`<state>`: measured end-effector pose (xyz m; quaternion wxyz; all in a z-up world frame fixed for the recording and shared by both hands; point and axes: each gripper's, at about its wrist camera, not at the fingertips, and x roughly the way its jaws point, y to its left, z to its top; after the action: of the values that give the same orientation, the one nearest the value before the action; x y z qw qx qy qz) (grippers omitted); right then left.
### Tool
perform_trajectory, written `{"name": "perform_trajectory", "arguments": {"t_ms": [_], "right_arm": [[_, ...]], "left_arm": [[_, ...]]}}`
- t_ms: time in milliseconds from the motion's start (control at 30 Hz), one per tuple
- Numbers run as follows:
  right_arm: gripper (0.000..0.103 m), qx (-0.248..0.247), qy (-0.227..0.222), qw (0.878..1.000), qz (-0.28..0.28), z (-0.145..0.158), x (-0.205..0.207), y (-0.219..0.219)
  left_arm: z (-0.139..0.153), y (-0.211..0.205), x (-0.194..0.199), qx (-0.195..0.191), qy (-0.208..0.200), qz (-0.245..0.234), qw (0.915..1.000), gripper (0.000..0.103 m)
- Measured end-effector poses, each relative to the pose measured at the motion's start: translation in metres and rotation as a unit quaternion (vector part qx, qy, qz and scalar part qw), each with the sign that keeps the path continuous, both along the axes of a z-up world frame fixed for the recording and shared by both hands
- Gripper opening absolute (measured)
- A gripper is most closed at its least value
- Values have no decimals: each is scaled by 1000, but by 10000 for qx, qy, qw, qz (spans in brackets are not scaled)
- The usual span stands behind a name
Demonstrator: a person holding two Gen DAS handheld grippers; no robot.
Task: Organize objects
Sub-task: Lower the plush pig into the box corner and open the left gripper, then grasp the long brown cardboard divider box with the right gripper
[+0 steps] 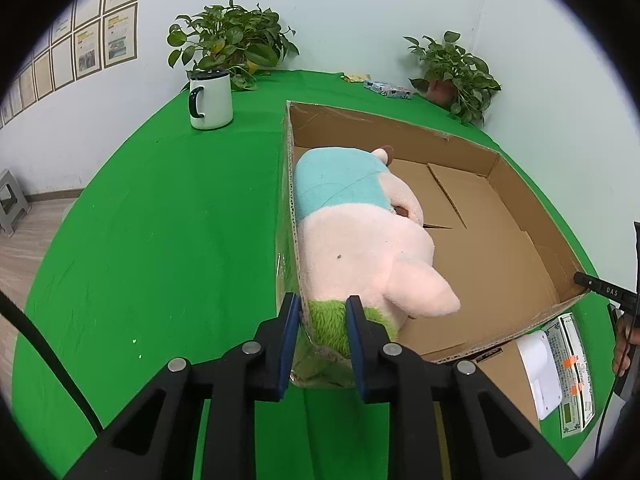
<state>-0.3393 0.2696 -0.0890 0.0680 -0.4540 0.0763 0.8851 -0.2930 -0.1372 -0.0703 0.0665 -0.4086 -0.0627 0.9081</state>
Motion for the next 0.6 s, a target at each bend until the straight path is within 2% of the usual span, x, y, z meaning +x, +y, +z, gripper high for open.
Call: {"name": "perform_trajectory", "arguments": {"t_ms": [233, 333, 400, 433, 467, 500, 533, 567, 600], "right_arm": [[14, 138, -37, 9999, -19, 7, 13, 5], [19, 300, 36, 9995, 2, 13, 13, 3], [41, 357, 285, 9989, 67, 25, 23, -4], [70, 291, 478, 9983, 143, 33, 30, -8], [96, 170, 740, 9968, 235, 44, 39, -13], [103, 32, 1008, 9942, 370, 55, 50, -19], [102, -77, 1212, 9912, 533, 64, 59, -26], [103, -164, 1329, 9885, 702, 71, 68, -33], [103, -282, 1403, 9853, 934, 78, 77, -43]], "left_arm": [[4, 1, 7, -61, 21, -28, 10000, 22], [11, 4, 13, -248, 127, -29, 9996, 22], [25, 8, 25, -449, 395, 10, 9982, 28], [31, 10, 30, -490, 463, -3, 9977, 40], [38, 14, 36, -548, 567, -14, 9969, 58], [49, 18, 47, -592, 741, -11, 9955, 69], [58, 22, 56, -578, 912, -14, 9942, 84], [70, 27, 73, -459, 1202, -71, 9917, 84], [73, 29, 77, -419, 1237, -112, 9914, 84]]}}
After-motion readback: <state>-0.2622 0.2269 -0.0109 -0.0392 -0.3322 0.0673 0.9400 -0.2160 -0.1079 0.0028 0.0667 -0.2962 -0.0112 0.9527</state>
